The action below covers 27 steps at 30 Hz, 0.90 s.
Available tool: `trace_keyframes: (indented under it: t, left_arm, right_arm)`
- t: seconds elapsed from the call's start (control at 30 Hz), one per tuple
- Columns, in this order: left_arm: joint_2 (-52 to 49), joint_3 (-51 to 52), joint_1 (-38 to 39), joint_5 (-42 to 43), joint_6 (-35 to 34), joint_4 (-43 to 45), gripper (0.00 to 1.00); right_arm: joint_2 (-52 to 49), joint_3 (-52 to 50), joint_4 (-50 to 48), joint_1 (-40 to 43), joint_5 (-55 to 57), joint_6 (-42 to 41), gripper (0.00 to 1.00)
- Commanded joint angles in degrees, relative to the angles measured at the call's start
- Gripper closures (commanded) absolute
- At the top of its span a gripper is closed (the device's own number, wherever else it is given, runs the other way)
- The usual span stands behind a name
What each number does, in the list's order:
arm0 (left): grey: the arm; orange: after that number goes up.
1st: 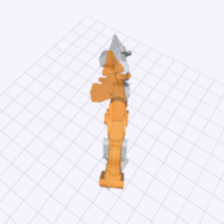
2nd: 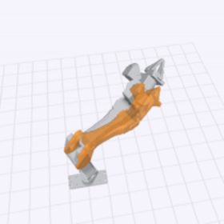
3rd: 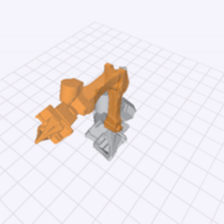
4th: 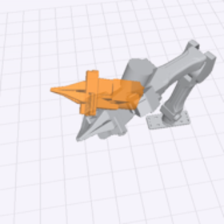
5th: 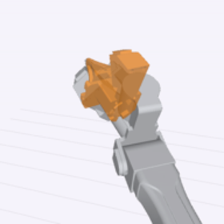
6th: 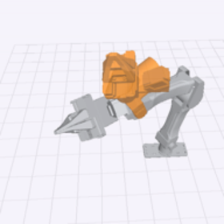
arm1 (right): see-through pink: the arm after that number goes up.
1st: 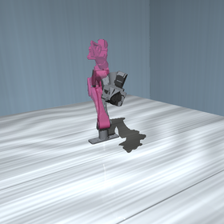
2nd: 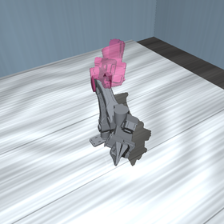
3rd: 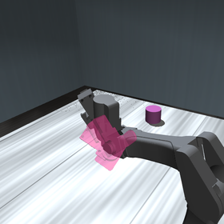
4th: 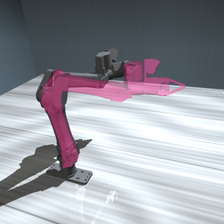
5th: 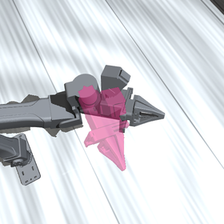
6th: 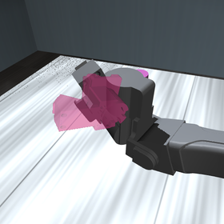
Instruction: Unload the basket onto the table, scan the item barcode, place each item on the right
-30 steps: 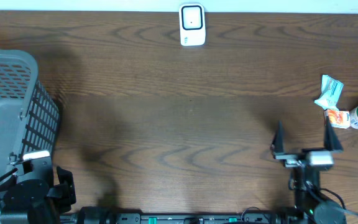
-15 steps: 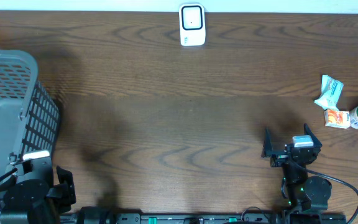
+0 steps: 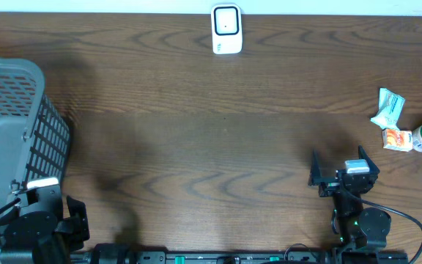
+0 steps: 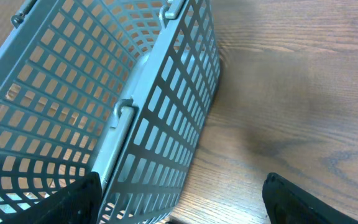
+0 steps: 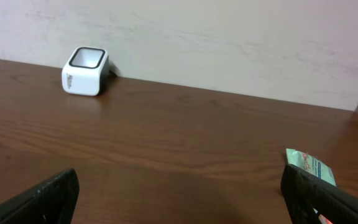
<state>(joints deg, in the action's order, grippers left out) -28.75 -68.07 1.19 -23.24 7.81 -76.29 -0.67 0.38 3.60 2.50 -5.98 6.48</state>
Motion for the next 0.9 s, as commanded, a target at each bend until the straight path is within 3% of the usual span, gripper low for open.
trace_keyframes:
  t: [0.0, 0.33, 0.53, 0.63, 0.77, 0.87]
  left_arm:
    - [0.20, -0.33, 0.02, -0.74, 0.72, -0.02, 0.17]
    - [0.72, -0.33, 1.46, 0.02, 0.70, -1.90, 0.17]
    - [8.07, -0.26, -0.28, 2.49, 0.68, -4.79, 0.17]
    - [12.17, -0.24, -1.38, 7.56, -2.05, -6.93, 0.17]
    - [18.29, 5.09, -2.69, 16.61, -2.08, 11.54, 0.17]
    - [20.39, 16.50, -2.80, 24.94, -2.10, 29.03, 0.17]
  right_arm:
    - [0.35, -0.07, 0.22, 0.31, 0.09, -0.66, 0.01]
    - [0.35, -0.07, 0.22, 0.31, 0.09, -0.66, 0.01]
    - [0.35, -0.07, 0.22, 0.31, 0.09, -0.66, 0.01]
    - [0.35, -0.07, 0.22, 0.31, 0.09, -0.66, 0.01]
    - [0.35, -0.07, 0.22, 0.31, 0.09, -0.66, 0.01]
    - [0.35, -0.07, 0.22, 0.31, 0.09, -0.66, 0.01]
